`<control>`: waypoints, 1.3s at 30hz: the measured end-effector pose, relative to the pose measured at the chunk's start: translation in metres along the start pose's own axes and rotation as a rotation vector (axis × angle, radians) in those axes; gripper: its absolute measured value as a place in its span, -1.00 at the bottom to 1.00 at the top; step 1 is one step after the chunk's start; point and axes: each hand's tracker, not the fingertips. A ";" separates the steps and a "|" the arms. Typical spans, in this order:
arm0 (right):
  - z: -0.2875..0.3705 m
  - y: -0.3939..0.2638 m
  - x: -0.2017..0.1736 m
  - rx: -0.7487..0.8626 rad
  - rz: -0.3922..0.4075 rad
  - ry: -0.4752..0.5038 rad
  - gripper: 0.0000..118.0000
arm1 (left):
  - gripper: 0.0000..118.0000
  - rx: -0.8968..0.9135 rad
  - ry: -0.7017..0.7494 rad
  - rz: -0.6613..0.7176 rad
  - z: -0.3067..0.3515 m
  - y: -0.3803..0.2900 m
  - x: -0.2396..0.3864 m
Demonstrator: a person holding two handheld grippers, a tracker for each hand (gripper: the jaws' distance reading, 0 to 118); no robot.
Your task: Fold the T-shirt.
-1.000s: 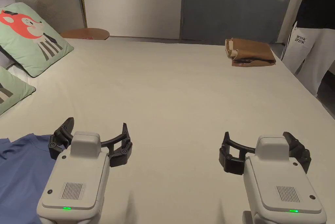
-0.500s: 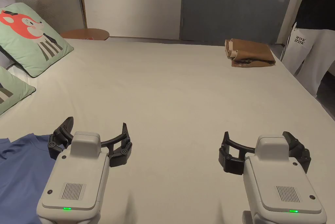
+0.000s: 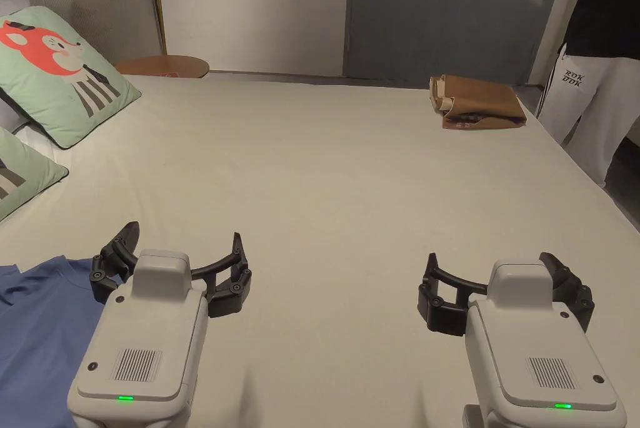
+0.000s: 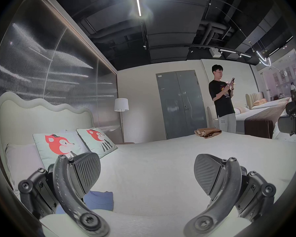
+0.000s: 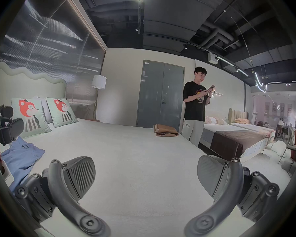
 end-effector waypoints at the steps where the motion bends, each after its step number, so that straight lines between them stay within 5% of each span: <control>1: 0.000 0.000 0.000 0.000 0.001 -0.002 1.00 | 0.84 0.000 0.000 0.002 0.000 0.000 0.000; 39: 0.002 0.000 0.002 -0.001 0.001 0.007 1.00 | 0.84 -0.001 -0.003 0.012 0.001 0.002 -0.002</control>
